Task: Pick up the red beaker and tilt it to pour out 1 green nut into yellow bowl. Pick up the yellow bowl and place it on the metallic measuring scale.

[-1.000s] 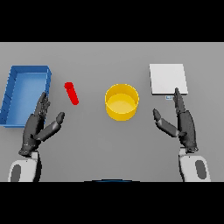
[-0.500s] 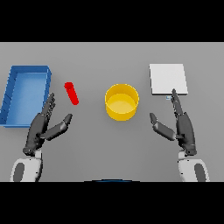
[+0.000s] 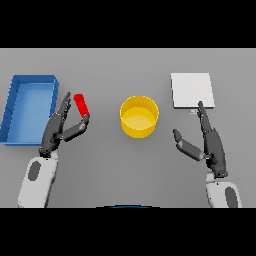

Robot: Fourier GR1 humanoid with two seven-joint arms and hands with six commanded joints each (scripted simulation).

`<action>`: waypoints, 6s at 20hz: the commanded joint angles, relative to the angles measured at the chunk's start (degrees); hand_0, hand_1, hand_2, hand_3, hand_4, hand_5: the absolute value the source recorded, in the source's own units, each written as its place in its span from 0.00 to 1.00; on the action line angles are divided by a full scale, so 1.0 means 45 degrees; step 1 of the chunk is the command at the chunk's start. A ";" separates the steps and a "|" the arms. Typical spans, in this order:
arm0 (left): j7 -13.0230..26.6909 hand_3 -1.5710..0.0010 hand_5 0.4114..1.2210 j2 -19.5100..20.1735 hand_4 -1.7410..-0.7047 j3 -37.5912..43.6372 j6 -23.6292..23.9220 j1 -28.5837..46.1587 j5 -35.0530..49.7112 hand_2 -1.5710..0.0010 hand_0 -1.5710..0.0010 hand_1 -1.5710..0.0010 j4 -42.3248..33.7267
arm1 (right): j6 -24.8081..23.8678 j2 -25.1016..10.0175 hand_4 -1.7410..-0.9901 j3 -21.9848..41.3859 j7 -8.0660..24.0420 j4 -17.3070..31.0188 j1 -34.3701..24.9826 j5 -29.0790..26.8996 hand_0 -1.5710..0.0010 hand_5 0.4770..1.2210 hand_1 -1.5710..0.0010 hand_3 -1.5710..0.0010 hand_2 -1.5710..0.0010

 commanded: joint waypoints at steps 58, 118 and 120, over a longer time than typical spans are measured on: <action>0.3655 0.00 0.89 0.1705 0.00 -0.4633 0.0630 -0.7008 -0.5265 0.00 0.00 0.00 0.3495 | 0.0041 -0.0110 0.65 -0.0030 0.0182 -0.0332 0.0420 0.0079 1.00 0.28 1.00 1.00 1.00; 0.1507 0.11 1.00 0.5657 0.00 -0.7912 -0.1192 -1.7468 -0.4822 0.00 0.00 0.00 1.3261 | -0.0163 0.0364 0.69 -0.0192 -0.0572 0.0323 0.0103 -0.0327 1.00 0.15 1.00 1.00 1.00; 0.1528 0.09 1.00 0.6302 0.00 -0.7092 -0.0594 -1.6615 -0.3570 0.00 0.00 0.00 1.2944 | -0.0105 0.0316 0.69 -0.0217 -0.0647 0.0588 -0.0032 -0.0346 1.00 0.15 1.00 1.00 1.00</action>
